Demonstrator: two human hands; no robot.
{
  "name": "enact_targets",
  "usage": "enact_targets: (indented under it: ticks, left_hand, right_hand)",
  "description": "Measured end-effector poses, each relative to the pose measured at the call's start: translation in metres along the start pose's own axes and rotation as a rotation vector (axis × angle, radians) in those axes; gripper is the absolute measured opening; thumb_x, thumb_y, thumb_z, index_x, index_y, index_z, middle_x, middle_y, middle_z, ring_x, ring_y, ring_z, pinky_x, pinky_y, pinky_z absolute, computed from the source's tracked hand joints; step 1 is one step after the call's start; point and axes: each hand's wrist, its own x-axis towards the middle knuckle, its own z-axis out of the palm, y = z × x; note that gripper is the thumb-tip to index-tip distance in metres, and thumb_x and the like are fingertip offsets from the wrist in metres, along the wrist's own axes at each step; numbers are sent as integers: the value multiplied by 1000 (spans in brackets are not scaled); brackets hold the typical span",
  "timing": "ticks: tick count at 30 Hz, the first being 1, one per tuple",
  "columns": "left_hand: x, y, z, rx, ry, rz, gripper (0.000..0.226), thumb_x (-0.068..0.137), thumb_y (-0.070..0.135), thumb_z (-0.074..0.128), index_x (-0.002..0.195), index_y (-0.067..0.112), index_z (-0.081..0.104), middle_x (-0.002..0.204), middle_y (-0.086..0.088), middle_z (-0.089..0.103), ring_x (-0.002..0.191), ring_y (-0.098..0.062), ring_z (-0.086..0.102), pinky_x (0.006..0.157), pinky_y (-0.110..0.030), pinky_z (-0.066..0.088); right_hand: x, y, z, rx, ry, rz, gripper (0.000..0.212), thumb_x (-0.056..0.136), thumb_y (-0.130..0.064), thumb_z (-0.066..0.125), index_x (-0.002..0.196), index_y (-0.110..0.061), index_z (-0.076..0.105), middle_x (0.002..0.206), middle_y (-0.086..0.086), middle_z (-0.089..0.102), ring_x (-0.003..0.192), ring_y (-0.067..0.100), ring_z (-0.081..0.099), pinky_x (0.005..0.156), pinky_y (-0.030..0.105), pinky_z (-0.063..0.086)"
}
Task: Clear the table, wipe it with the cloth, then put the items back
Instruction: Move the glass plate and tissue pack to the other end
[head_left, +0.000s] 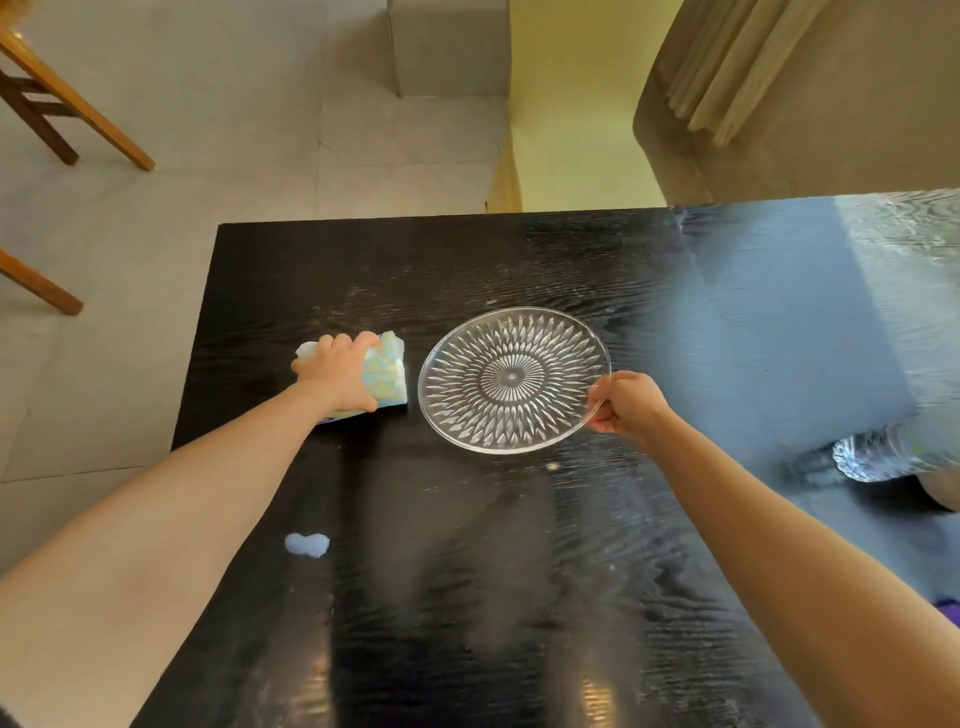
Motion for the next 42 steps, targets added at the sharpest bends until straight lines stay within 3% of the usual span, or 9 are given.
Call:
enact_targets:
  ticks: [6, 8, 11, 15, 18, 23, 26, 31, 42]
  left_hand:
    - [-18, 59, -16, -91, -2, 79, 90, 66, 38, 77, 140, 32, 25, 133, -6, 41, 126, -28, 34, 92, -52, 41]
    - [-25, 86, -23, -99, 23, 110, 90, 65, 38, 77, 140, 32, 26, 132, -6, 42, 125, -29, 36, 93, -53, 43]
    - [-38, 127, -31, -115, 37, 154, 91, 64, 38, 77, 140, 31, 26, 131, -7, 43, 123, -30, 37, 95, -53, 43]
    - [-59, 182, -34, -116, 42, 200, 93, 62, 40, 78, 139, 31, 26, 130, -9, 44, 122, -31, 38, 97, -54, 43]
    - [-79, 236, -33, -94, 47, 235, 93, 63, 41, 78, 140, 31, 26, 131, -9, 45, 124, -32, 38, 98, -52, 42]
    - [-115, 347, -22, -69, 56, 342, 99, 57, 50, 78, 141, 31, 27, 132, -9, 46, 126, -33, 38, 101, -53, 39]
    - [-135, 412, -16, -58, 36, 420, 101, 55, 53, 79, 140, 33, 27, 130, -7, 46, 126, -31, 38, 101, -53, 40]
    - [-162, 497, -8, 2, 19, 523, 99, 55, 57, 77, 138, 33, 27, 125, -6, 51, 120, -30, 44, 97, -49, 43]
    - [-218, 627, 42, 71, -129, 713, 91, 68, 41, 75, 143, 27, 27, 132, -12, 49, 124, -33, 44, 100, -39, 39]
  right_hand:
    - [-27, 12, -66, 61, 33, -53, 15, 89, 5, 50, 82, -8, 54, 65, 11, 58, 45, 16, 58, 38, 23, 52]
    - [-35, 19, -92, 79, 47, -71, 14, 91, 1, 51, 84, -10, 54, 54, 6, 61, 39, 10, 60, 40, 25, 55]
    - [-53, 31, -136, 121, 61, -120, 10, 92, 2, 49, 95, -6, 55, 48, 4, 62, 35, 6, 59, 39, 23, 54]
    - [-82, 58, -202, 185, 101, -177, 28, 91, 9, 41, 116, 11, 52, 44, 3, 61, 33, 8, 58, 32, 20, 48]
    - [-105, 82, -256, 167, 84, -206, 33, 92, 9, 38, 122, 9, 50, 62, 9, 57, 46, 20, 59, 35, 19, 49]
    - [-122, 132, -354, 154, 45, -205, 8, 91, -1, 52, 94, -5, 58, 48, 0, 66, 41, 10, 62, 44, 21, 53]
    - [-132, 159, -407, 159, 100, -199, 12, 90, 0, 53, 83, -10, 57, 47, -1, 65, 39, 9, 60, 44, 20, 51]
    - [-151, 202, -481, 215, 185, -173, 10, 89, -1, 56, 85, -10, 60, 52, 2, 67, 42, 13, 62, 49, 24, 53]
    - [-181, 299, -595, 447, 392, -70, 12, 88, -3, 57, 97, -10, 63, 61, -1, 65, 39, 4, 57, 36, 14, 46]
